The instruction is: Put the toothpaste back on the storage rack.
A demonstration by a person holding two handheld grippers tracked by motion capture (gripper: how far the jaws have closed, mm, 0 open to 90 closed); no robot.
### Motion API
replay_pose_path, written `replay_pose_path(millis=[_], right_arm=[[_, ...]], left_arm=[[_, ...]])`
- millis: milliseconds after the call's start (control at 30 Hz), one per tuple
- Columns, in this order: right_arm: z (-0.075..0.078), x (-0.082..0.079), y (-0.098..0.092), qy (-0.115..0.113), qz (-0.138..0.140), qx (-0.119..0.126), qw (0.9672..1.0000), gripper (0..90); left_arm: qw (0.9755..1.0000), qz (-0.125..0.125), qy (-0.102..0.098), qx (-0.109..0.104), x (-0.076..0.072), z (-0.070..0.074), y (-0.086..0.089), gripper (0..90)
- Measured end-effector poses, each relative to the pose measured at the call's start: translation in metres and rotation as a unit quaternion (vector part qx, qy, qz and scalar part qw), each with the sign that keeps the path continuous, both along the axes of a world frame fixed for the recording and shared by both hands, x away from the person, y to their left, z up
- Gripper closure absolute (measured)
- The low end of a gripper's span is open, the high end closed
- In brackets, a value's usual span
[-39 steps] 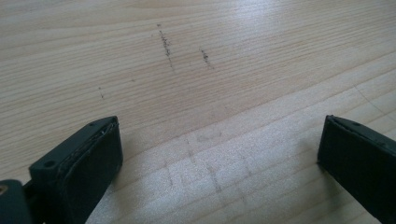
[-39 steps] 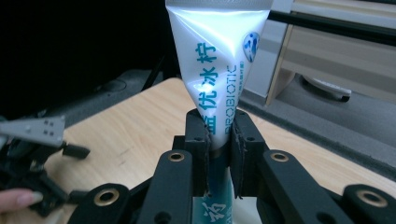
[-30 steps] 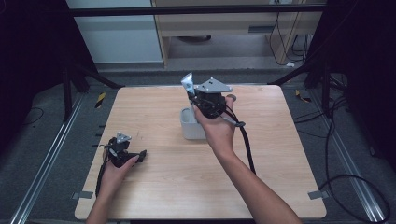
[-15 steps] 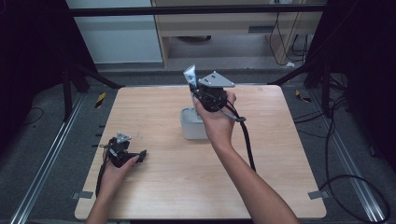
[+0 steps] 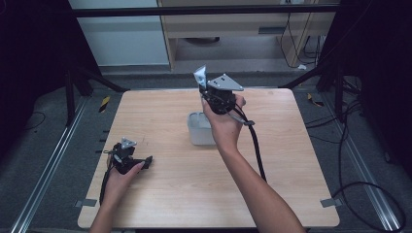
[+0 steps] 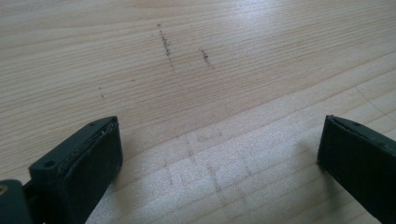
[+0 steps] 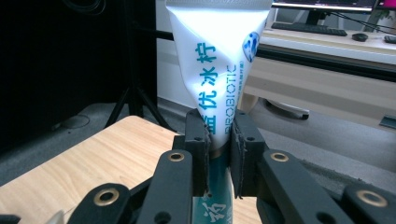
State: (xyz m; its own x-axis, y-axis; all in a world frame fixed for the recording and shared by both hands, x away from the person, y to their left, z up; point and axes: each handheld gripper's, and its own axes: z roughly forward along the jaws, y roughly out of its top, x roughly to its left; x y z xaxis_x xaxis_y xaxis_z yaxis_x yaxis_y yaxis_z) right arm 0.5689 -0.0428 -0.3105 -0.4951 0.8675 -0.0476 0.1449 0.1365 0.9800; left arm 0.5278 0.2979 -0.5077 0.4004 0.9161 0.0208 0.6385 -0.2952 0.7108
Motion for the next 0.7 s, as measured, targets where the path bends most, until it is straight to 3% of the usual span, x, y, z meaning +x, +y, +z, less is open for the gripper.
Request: replay_pose_path(millis=[167,700], right_arm=[[-0.009,0.006,-0.002,0.002,-0.012,0.011,0.9999,79.1],[-0.035,0.019,0.000,0.005,-0.026,0.009,0.9996,79.1]], left_arm=[[1.0000,0.000,0.000,0.000,0.000,0.000,0.000,0.0],[1.0000,0.000,0.000,0.000,0.000,0.000,0.000,0.0]])
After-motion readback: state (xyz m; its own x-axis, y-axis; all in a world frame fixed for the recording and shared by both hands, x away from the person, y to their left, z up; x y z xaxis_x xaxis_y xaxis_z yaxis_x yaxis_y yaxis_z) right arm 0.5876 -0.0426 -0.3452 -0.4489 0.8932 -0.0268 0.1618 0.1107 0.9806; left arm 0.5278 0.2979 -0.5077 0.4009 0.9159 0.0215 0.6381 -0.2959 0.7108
